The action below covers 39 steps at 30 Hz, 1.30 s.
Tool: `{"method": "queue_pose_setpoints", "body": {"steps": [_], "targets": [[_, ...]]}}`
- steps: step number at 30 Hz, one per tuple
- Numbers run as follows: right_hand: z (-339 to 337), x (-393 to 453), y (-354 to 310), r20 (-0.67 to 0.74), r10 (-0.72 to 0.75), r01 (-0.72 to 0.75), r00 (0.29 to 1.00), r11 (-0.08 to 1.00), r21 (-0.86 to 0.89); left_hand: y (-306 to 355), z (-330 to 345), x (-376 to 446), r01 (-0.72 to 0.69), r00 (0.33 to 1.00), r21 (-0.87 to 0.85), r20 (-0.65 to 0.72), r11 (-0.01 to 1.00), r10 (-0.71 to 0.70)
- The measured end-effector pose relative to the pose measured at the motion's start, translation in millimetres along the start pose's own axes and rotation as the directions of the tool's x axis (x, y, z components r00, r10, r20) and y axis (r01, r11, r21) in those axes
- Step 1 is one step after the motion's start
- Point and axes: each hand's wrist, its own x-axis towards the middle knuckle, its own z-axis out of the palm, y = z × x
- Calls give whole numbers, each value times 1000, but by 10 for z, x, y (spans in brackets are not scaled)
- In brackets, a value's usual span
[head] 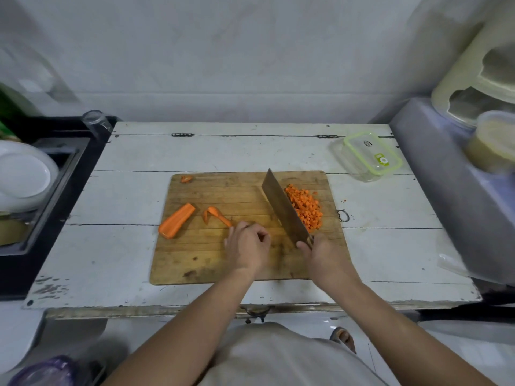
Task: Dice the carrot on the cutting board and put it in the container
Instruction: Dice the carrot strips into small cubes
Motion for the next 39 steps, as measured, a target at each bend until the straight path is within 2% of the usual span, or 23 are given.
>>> {"method": "queue_pose_setpoints", "body": {"steps": [4, 6, 9, 15, 23, 32, 36, 39], "targets": [[-115, -23, 62, 3, -58, 58, 998, 998, 16, -143, -121, -14, 29, 1000, -285, -2, 958, -31], [-120, -125, 60, 13, -88, 88, 996, 996, 27, -250, -168, -48, 83, 996, -316, -15, 945, -93], [-51, -290, 0, 65, -117, 119, 991, 993, -23, -294, -133, -70, 159, 987, -293, 13, 943, -163], [83, -427, -120, 87, -126, 126, 988, 992, 5, -194, -14, -39, 233, 969, -253, -19, 939, -246], [144, -478, -211, 75, -96, 100, 993, 994, -54, -80, -23, -32, 296, 954, -57, -29, 953, -298], [199, -543, -189, 96, -32, 27, 995, 998, 49, -85, -11, -38, 280, 958, -47, -42, 959, -282], [305, -331, -334, 54, -63, 65, 997, 997, -37, -55, -54, -11, 323, 945, -57, -24, 945, -325], [323, -117, -385, 48, -43, 42, 998, 999, 5, -69, -53, -12, 337, 941, -92, -4, 937, -339]]}}
